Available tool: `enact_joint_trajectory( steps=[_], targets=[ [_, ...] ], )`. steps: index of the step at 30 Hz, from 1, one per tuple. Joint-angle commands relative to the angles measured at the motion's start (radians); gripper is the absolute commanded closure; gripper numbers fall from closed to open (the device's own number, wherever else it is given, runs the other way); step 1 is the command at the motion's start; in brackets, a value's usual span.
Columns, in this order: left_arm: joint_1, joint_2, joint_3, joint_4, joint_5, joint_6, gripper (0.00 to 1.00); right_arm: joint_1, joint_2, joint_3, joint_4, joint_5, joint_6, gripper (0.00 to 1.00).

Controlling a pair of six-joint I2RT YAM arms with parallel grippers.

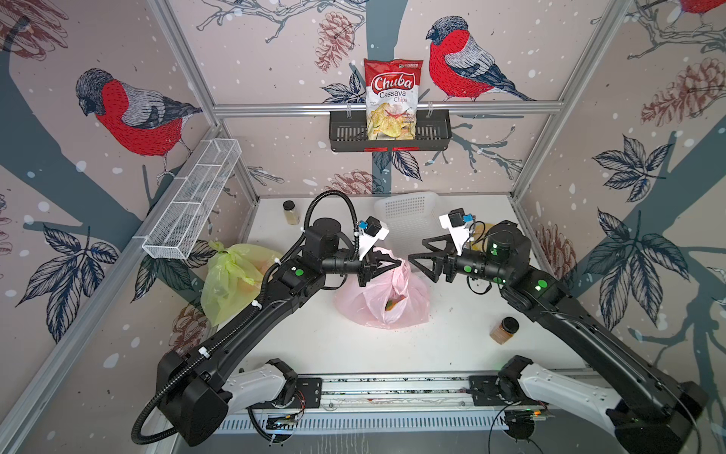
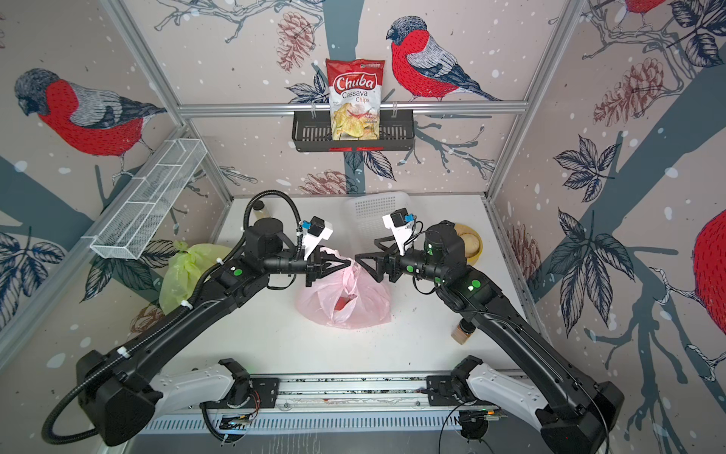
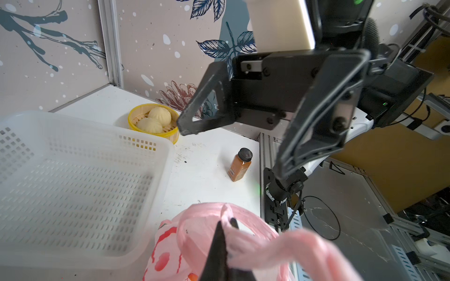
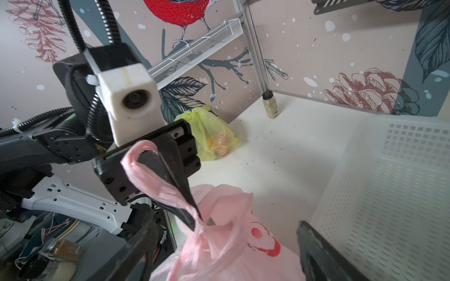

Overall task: Place the peach into a plastic bag & tie a knot
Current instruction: Cross the plastic bag at the center of the board.

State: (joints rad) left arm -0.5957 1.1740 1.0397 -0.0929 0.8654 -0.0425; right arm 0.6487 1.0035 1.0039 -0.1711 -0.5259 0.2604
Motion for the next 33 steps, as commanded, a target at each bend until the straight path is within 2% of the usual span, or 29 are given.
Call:
enact_joint_trajectory(
  steps=[1,5,7,10,14,19,26,29,33],
  targets=[
    [0.005,0.007,0.014,-0.013,0.048,0.025,1.00,-0.025,0.042,-0.031,0.099,-0.178,-0.056,0.08],
    [0.006,0.020,0.014,-0.019,0.047,0.025,1.00,-0.025,0.117,-0.028,0.097,-0.393,-0.102,0.08],
    [0.006,0.019,0.008,-0.010,0.046,0.021,1.00,-0.008,0.133,-0.040,0.106,-0.434,-0.108,0.08],
    [0.007,0.016,-0.004,0.007,0.042,0.011,1.00,0.019,0.148,-0.044,0.079,-0.424,-0.138,0.09],
    [0.010,0.017,-0.005,0.010,0.037,0.008,1.00,0.054,0.174,-0.051,0.039,-0.364,-0.157,0.15],
    [0.015,0.021,-0.005,0.016,0.035,0.003,1.00,0.111,0.222,-0.031,-0.017,-0.279,-0.180,0.27],
    [0.021,0.015,-0.015,0.019,0.034,0.000,1.00,0.118,0.247,-0.022,-0.039,-0.212,-0.175,0.43],
    [0.024,0.013,-0.018,0.020,0.034,-0.002,1.00,0.118,0.247,-0.022,-0.039,-0.199,-0.166,0.42],
    [0.026,0.014,-0.023,0.023,0.032,-0.002,1.00,0.120,0.233,-0.022,-0.038,-0.199,-0.153,0.27]
  ],
)
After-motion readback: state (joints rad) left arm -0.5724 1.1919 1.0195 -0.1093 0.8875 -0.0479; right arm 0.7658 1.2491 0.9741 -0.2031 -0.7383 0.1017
